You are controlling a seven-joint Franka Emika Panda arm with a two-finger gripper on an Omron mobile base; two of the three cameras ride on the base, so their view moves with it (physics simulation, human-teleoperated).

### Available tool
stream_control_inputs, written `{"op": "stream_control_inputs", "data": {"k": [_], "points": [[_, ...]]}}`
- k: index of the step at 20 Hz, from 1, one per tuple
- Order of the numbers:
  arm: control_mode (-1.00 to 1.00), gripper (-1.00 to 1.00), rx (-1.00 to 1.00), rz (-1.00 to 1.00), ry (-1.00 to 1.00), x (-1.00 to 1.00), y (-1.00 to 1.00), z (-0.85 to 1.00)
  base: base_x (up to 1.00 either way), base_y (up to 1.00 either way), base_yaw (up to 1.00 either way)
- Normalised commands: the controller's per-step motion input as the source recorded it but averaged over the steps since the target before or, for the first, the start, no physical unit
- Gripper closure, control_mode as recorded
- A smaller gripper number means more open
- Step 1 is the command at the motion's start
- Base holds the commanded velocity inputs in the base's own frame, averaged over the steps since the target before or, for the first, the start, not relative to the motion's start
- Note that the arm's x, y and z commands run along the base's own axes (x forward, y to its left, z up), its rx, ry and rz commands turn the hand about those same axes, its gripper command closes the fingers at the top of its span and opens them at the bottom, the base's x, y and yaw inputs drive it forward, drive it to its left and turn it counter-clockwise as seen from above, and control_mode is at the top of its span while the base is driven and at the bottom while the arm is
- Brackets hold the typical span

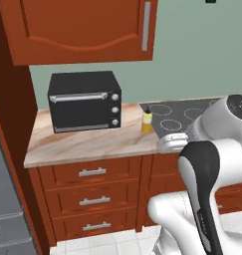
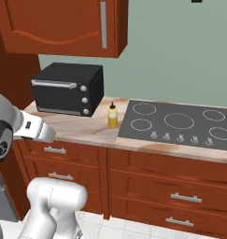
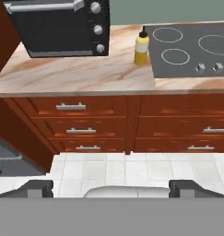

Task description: Take 2 condiments from the cabinet and move them on the counter near the stove.Make sure the condiments are lined up with each other, next to each other.

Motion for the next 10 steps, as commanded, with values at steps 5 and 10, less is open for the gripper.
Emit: {"op": "stream_control_inputs", "data": {"k": [5,10], "points": [[1.0,-1.0,0.0,0.0,0.0,0.0,0.0,0.0,-0.29,-1.0,0.08],[1.0,-1.0,0.0,0.0,0.0,0.0,0.0,0.0,-0.26,-1.0,0.05]]}}
